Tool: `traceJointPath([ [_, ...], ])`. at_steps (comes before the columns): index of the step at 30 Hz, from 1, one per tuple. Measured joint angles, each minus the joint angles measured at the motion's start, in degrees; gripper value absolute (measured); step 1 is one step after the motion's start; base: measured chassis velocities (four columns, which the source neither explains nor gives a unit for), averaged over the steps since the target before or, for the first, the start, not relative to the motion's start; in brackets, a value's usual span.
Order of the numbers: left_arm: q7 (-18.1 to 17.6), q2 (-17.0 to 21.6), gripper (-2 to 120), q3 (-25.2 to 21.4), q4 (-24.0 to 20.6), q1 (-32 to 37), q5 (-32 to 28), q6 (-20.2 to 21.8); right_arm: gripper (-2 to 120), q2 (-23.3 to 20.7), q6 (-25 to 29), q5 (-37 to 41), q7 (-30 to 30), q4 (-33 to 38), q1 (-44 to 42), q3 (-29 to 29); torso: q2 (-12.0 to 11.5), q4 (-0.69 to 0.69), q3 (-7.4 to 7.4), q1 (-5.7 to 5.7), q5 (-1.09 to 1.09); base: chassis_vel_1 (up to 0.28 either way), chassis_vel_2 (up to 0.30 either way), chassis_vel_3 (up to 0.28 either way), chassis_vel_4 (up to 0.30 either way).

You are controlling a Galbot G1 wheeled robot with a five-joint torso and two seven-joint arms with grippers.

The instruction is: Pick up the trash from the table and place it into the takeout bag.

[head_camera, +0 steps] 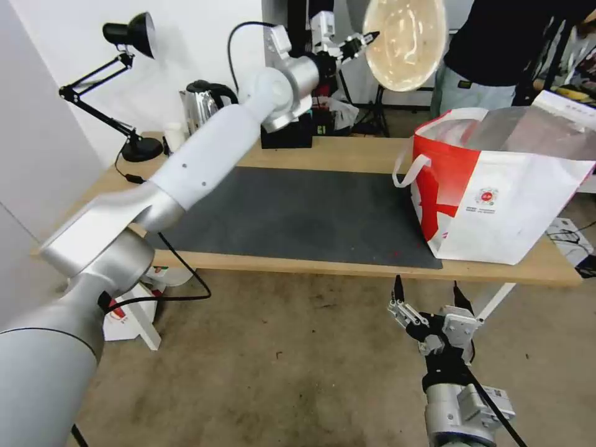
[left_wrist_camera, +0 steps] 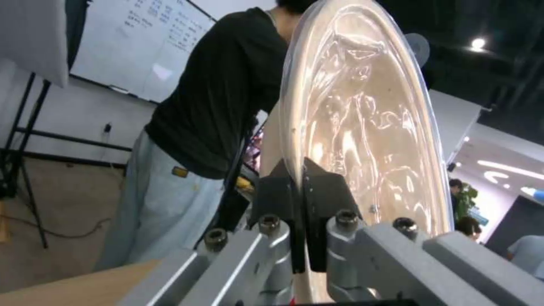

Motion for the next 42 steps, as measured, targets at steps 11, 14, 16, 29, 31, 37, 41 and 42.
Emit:
traceJointPath([
  [11, 1.8, -7.2, 0, 0.9, 5.9, -1.1, 1.9, -1.1, 100, 0.0, 0.0, 0.0, 0.0, 0.0, 0.0, 0.0, 0.0, -0.02, -0.01, 0.0, 0.01, 0.0, 0.0, 0.0, 0.0],
  [14, 1.8, -7.8, 0, 1.3, 6.4, -1.2, 1.9, -1.1, 100, 0.0, 0.0, 0.0, 0.0, 0.0, 0.0, 0.0, 0.0, -0.02, -0.01, 0.0, 0.02, 0.0, 0.0, 0.0, 0.0],
  [16, 1.8, -8.1, 0, 1.6, 6.6, -1.3, 1.9, -1.2, 100, 0.0, 0.0, 0.0, 0.0, 0.0, 0.0, 0.0, 0.0, -0.02, -0.01, 0.0, 0.02, 0.0, 0.0, 0.0, 0.0],
  [29, 1.8, -10.2, 0, 7.7, 6.4, -0.9, 1.9, -1.8, 100, 0.0, 0.0, 0.0, 0.0, 0.0, 0.0, 0.0, 0.0, -0.02, -0.01, -0.01, 0.01, 0.0, 0.0, 0.0, 0.0],
  [31, 1.8, -10.2, 0, 8.5, 6.4, -0.6, 2.0, -1.9, 100, 0.0, 0.0, 0.0, 0.0, 0.0, 0.0, 0.0, 0.0, 0.0, -0.01, -0.01, 0.0, 0.0, 0.0, 0.0, 0.0],
  [37, 3.5, -10.1, 0, 11.0, 8.4, 1.6, 3.6, -2.4, 100, 0.0, 0.0, 0.0, 0.0, 0.0, 0.0, 0.0, 0.0, 0.0, -0.01, 0.0, 0.0, 0.0, 0.0, 0.0, 0.0],
  [41, 3.6, -10.1, 0, 11.2, 8.3, 2.1, 4.2, -2.4, 100, 0.0, 0.0, 0.0, 0.0, 0.0, 0.0, 0.0, 0.0, -0.02, 0.0, -0.01, 0.0, 0.0, 0.0, 0.0, 0.0],
  [42, 3.7, -10.1, 0, 11.2, 8.2, 2.2, 4.3, -2.4, 100, 0.0, 0.0, 0.0, 0.0, 0.0, 0.0, 0.0, 0.0, -0.01, 0.0, 0.0, 0.0, 0.0, 0.0, 0.0, 0.0],
])
